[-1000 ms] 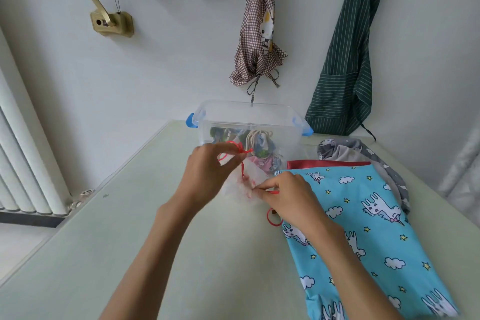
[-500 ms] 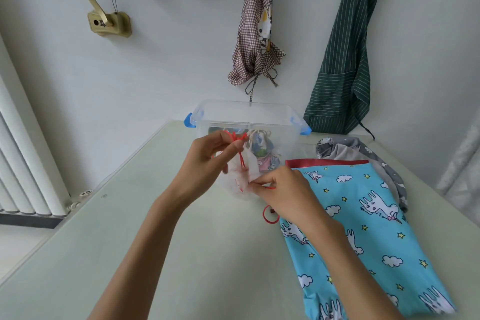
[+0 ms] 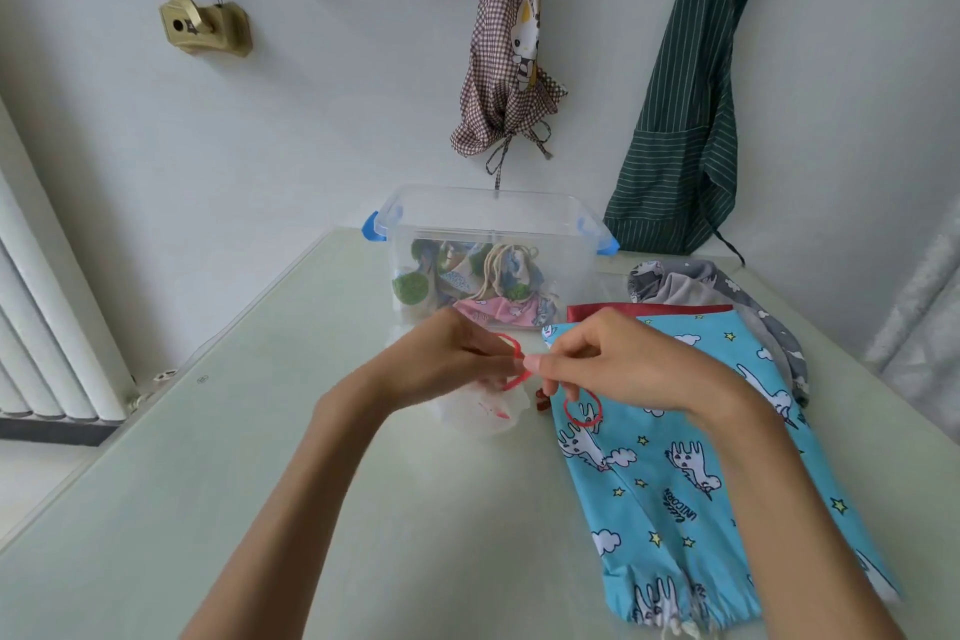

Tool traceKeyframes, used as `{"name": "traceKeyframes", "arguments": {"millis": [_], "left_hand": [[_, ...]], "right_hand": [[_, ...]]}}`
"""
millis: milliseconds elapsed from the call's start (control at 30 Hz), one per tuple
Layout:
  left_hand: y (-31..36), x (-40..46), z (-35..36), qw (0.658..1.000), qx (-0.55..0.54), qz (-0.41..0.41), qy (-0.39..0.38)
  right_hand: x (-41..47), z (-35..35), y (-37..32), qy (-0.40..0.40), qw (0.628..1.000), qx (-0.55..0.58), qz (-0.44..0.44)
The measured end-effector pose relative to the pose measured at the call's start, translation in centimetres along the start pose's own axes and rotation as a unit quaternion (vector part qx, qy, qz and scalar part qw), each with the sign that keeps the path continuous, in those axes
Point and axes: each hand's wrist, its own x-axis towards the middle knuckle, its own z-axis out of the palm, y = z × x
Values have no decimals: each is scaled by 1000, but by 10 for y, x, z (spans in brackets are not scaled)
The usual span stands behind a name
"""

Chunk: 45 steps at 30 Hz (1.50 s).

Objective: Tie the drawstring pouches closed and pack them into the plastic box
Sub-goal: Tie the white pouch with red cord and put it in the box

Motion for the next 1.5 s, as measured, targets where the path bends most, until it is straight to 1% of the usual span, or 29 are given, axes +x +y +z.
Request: {"name": "traceKeyframes", "arguments": {"millis": [100,167,233,300,400,433,467,500,533,567,600,633,667,700,867,1000,1033,1067,1100,1133,1200,1233,1267,1300,1333,1367,1400,1467,1500], "left_hand": [[4,4,13,997,54,-12,-62],[7,5,20,993,68,-14,-93],[9,6,26,991,100,18,-91],[8,8,31,990,116,48,-70],[3,8,35,996,54,33,-70],[2,8,34,997,26,23,-75],[1,7,31,997,2,15,-77],[-1,6,28,997,-19,14,-76],[-2,6,26,996,-40,21,-75],[-4,6,23,995,-56,30,-75],[-4,6,21,994,-67,38,-76],[-5,6,20,993,-71,43,-78],[-4,5,20,993,-74,49,-82],[-4,5,21,992,-75,53,-85],[-3,5,22,992,-77,47,-87],[-3,6,23,991,-86,43,-93],[-3,6,23,991,-88,41,-88],[-3,6,23,992,-93,37,-79],[-2,7,23,992,-105,33,-63],[-2,7,22,991,-124,26,-42],[0,8,20,985,-169,9,-2],[1,7,17,982,-187,0,11],[1,7,15,980,-198,-8,22],[1,6,13,978,-207,-15,31],[1,6,12,976,-214,-22,41],[0,6,9,974,-219,-27,55],[0,6,8,972,-223,-30,67],[0,5,6,970,-225,-30,89],[0,5,5,970,-223,-27,95]], "right_hand": [[-5,-7,0,15,1000,21,7],[-6,-10,2,49,998,33,22],[-4,-9,1,87,996,27,20],[-2,-5,-6,103,993,53,-9],[-3,1,-21,97,977,157,-106],[-2,1,-21,119,969,173,-129],[0,1,-18,159,961,178,-138],[2,0,-14,206,955,173,-126],[4,-1,-8,241,953,155,-93],[5,-2,-2,246,960,126,-49],[5,-2,4,216,971,98,-4],[5,-1,8,168,982,83,33],[6,1,11,126,987,77,59],[8,4,13,104,989,74,73],[14,12,13,109,988,70,78],[18,14,19,100,984,121,87],[20,14,19,110,977,160,93],[23,14,19,121,963,222,94],[25,13,19,120,940,307,89],[26,12,19,101,905,407,75],[27,10,19,48,813,579,52],[26,9,20,41,772,632,50],[25,7,20,54,742,666,52],[26,5,23,83,722,684,60],[25,1,28,120,720,680,68],[24,-2,32,161,742,647,76],[22,-6,38,206,783,580,88],[20,-11,47,281,880,363,122],[19,-12,52,307,908,254,132]]}}
